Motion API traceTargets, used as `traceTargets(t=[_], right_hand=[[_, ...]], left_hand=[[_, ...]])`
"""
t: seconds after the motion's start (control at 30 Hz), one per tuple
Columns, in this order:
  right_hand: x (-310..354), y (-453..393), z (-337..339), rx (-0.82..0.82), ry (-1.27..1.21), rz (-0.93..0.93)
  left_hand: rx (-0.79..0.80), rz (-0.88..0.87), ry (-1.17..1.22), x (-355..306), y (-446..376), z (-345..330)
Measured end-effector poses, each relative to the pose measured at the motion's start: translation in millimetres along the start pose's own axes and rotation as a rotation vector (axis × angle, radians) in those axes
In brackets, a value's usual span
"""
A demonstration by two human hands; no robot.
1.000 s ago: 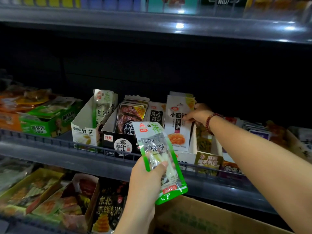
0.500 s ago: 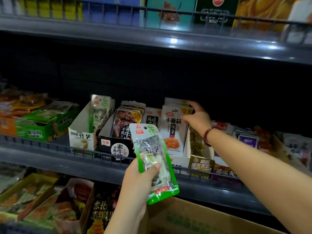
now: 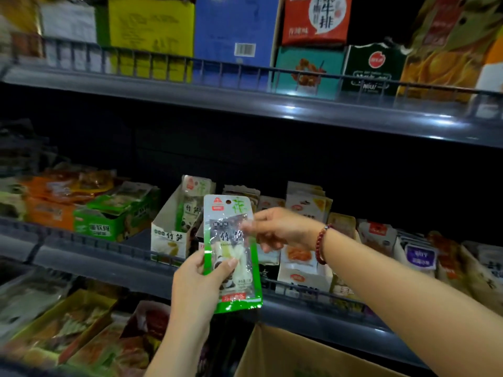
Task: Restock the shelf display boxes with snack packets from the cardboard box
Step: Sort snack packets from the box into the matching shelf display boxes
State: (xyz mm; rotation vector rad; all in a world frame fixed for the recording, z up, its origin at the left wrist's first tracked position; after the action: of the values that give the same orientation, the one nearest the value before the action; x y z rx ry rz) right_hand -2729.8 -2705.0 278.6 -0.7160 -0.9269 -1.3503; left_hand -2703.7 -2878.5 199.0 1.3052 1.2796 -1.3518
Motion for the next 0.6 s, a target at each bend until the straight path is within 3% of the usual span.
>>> traceTargets(t=[0.13, 0.37, 0.5, 0.6], right_hand=[[13, -29, -16, -0.07, 0.011, 0.003], [40, -90, -13, -0.489, -0.057, 0.064], [55, -124, -15, -0.642, -0.117, 0.136], [58, -141, -24, -0.648, -0.114, 0.158]], left_hand=[[-0.052, -0.124, -0.163, 8, -38, 22], [-0.249, -0.534, -0.821, 31, -91, 42], [-0.191, -0.536, -1.072, 51, -111, 48], [-0.168, -0.562, -1.138, 62, -114, 51]])
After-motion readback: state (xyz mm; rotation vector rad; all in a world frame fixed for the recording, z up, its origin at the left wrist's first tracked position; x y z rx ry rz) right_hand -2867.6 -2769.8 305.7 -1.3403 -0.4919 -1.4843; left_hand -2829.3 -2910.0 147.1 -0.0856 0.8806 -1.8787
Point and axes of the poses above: each hand's wrist, its own y-axis away from the middle knuckle, its own z-axis out of the back of the hand, x = y × z, the point moved 2 cm from there along -y, towards the middle knuckle, and after that the axes turned 6 degrees about -y, right-handed, at the moved point
